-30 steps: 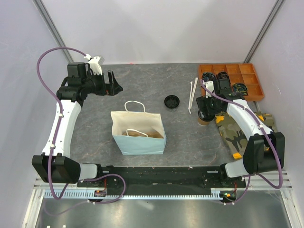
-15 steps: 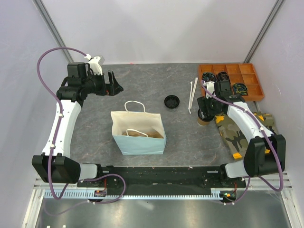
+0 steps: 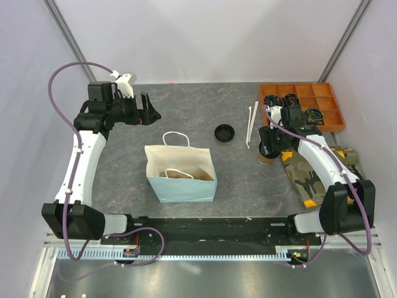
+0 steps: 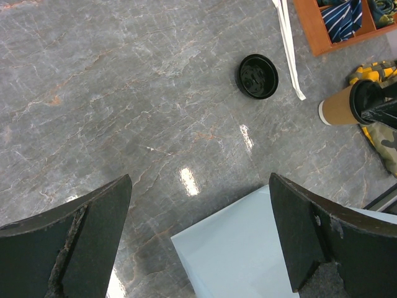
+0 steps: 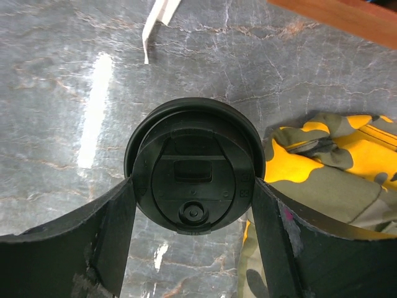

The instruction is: Pack the takeout coffee

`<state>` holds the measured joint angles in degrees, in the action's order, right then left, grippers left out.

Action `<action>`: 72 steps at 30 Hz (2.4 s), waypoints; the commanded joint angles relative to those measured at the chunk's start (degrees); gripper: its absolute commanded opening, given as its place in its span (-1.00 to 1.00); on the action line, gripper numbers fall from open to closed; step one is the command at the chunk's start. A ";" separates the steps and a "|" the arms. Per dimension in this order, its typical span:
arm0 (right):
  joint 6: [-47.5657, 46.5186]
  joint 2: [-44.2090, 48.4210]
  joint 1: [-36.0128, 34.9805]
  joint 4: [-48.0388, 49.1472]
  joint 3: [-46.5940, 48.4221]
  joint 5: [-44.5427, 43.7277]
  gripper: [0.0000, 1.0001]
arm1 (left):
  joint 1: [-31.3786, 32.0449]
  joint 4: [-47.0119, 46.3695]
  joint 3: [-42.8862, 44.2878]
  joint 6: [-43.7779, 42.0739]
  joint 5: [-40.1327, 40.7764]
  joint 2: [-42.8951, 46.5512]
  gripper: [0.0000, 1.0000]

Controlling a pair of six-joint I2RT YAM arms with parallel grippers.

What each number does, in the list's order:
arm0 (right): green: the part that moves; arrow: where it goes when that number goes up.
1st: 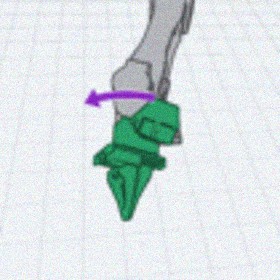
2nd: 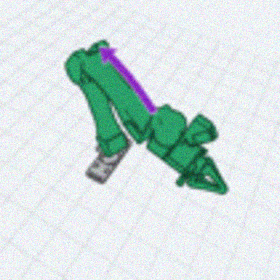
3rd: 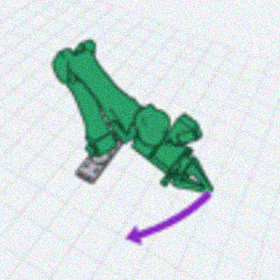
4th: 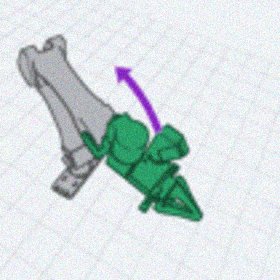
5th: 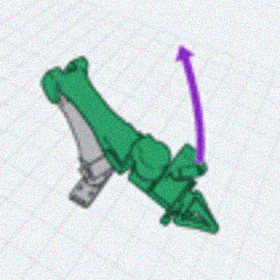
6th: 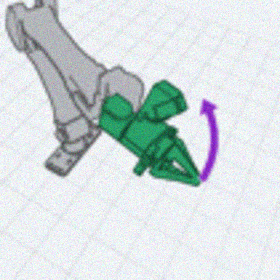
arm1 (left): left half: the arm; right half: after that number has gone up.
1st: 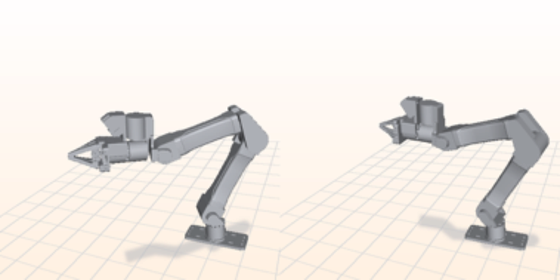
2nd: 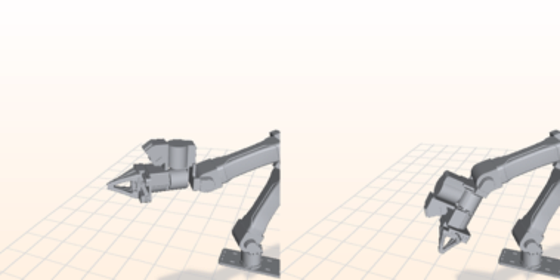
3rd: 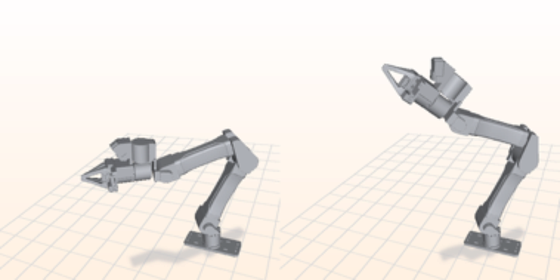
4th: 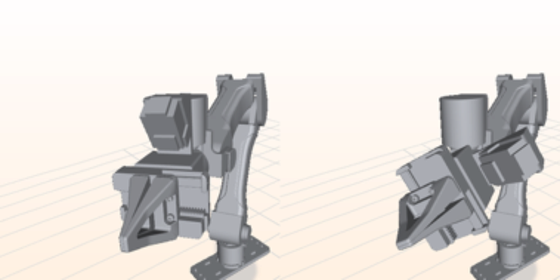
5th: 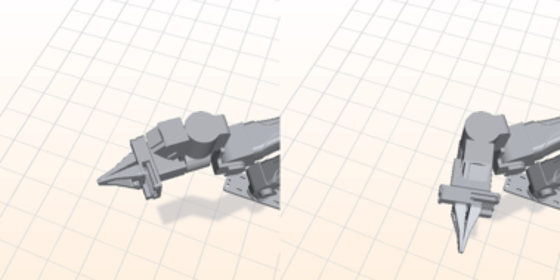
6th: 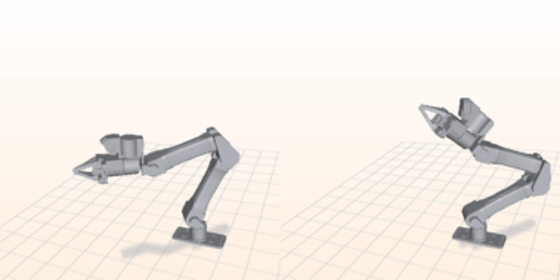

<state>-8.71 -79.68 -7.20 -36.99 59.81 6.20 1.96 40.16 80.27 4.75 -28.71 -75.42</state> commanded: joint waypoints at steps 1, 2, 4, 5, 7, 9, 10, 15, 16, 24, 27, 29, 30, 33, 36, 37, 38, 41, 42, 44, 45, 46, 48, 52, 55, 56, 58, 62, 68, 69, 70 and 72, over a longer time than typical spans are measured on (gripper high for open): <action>0.01 5.32 0.35 -0.80 2.41 1.45 0.27 | -0.20 -1.40 -0.55 1.22 -0.82 1.85 0.99; -0.25 5.67 0.35 -1.15 2.76 2.06 0.25 | -0.20 -1.40 -0.81 1.31 -0.82 1.94 0.99; -0.60 6.29 0.35 -2.64 4.08 2.15 0.20 | -0.20 -1.40 -1.25 1.57 -0.82 2.12 0.99; -0.95 6.55 0.26 -3.17 4.52 2.50 0.19 | -0.20 -1.40 -1.43 1.66 -1.00 2.12 0.99; -1.48 6.90 0.35 -4.83 6.28 3.29 0.16 | -0.20 -1.40 -1.43 1.75 -1.17 2.03 1.00; -2.54 7.52 0.35 -6.15 9.68 6.96 0.11 | -0.20 -1.40 -1.52 1.75 -1.09 2.03 0.99; -2.71 7.70 0.26 -7.64 11.10 8.55 0.06 | -0.20 -1.32 -1.69 1.84 -1.17 1.94 0.99; -1.76 6.29 -0.79 -14.40 26.27 17.69 -0.02 | -0.29 -1.40 -2.39 2.80 -1.44 1.85 0.99; -1.66 6.03 -1.06 -15.21 28.41 19.10 -0.03 | -0.29 -1.40 -2.66 2.98 -1.79 1.85 0.99; -2.45 4.09 -8.08 -23.47 47.39 27.38 -0.10 | -0.29 0.53 -2.58 0.27 -3.80 3.52 0.97; -3.24 4.01 -11.77 -25.31 50.74 27.73 -0.11 | -0.37 4.38 -0.74 -4.57 -8.02 4.23 0.93; -4.38 3.39 -14.32 -26.63 52.50 27.99 -0.11 | -0.46 10.51 1.63 -7.10 -9.96 3.09 0.88; -4.47 3.13 -15.11 -27.42 54.17 28.34 -0.12 | -0.98 12.81 4.69 -7.82 -11.01 1.95 0.82; -4.47 2.34 -18.02 -28.39 56.38 28.78 -0.15 | -3.52 21.17 10.15 -13.88 -20.39 -1.39 0.65; -5.00 2.51 -20.56 -28.66 56.64 29.05 -0.17 | -4.24 24.87 11.92 -18.90 -24.29 -0.61 0.60; -5.26 2.95 -21.44 -28.66 56.56 29.05 -0.17 | -4.50 25.57 12.28 -19.51 -24.20 -0.17 0.59; -5.44 3.12 -21.71 -28.75 56.21 29.13 -0.17 | -5.11 26.19 12.80 -19.61 -24.55 -0.26 0.58; -6.84 3.39 -23.38 -30.24 56.99 29.22 -0.17 | -7.49 31.54 15.35 -23.96 -30.60 -0.96 0.53; -7.37 3.39 -23.73 -30.94 57.34 29.22 -0.17 | -7.49 35.12 16.05 -26.70 -32.36 -0.70 0.52; -7.90 3.22 -25.31 -31.47 58.13 29.22 -0.17 | -7.41 38.75 16.15 -35.31 -37.02 0.70 0.52; -7.99 3.13 -25.93 -31.73 58.40 29.22 -0.18 | -7.41 39.81 15.54 -37.17 -37.73 1.23 0.54; -8.25 2.95 -27.06 -31.74 58.66 28.96 -0.18 | -7.23 40.60 15.01 -38.32 -37.91 1.85 0.56; -8.51 2.69 -28.30 -31.74 59.19 28.52 -0.19 | -6.10 40.96 12.91 -40.69 -37.39 3.25 0.57; -8.69 1.90 -30.76 -30.69 59.11 27.99 -0.20 | -2.57 34.75 7.55 -36.70 -32.58 7.21 0.59; -8.43 1.72 -32.25 -29.63 58.93 27.29 -0.21 | 1.90 23.67 4.20 -30.61 -28.18 9.58 0.59; -8.34 1.81 -32.70 -29.45 58.84 27.03 -0.21 | 2.87 20.95 3.76 -29.55 -27.03 9.67 0.59; -8.25 1.81 -34.01 -28.58 58.58 26.24 -0.21 | 4.89 18.82 3.49 -26.83 -24.03 9.41 0.58; -9.13 1.90 -36.65 -26.47 57.00 24.83 -0.22 | 8.06 15.48 2.35 -25.76 -21.57 9.15 0.52; -11.06 0.58 -39.29 -23.75 56.21 23.51 -0.23 | 10.00 12.93 2.35 -21.90 -18.66 8.53 0.35; -11.50 0.23 -39.73 -23.22 55.94 23.25 -0.23 | 10.08 12.75 2.43 -21.54 -18.58 8.53 0.32; -11.94 0.05 -39.91 -22.69 55.51 22.81 -0.23 | 10.08 12.40 2.35 -21.11 -18.66 8.45 0.29; -12.82 -0.65 -40.34 -21.90 55.24 22.54 -0.24 | 10.08 12.05 2.35 -20.23 -19.10 8.44 0.18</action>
<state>-18.92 -79.09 -46.70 -62.94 115.85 30.09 11.97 55.92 82.43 -19.42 -48.36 -66.96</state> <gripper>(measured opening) 0.763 0.627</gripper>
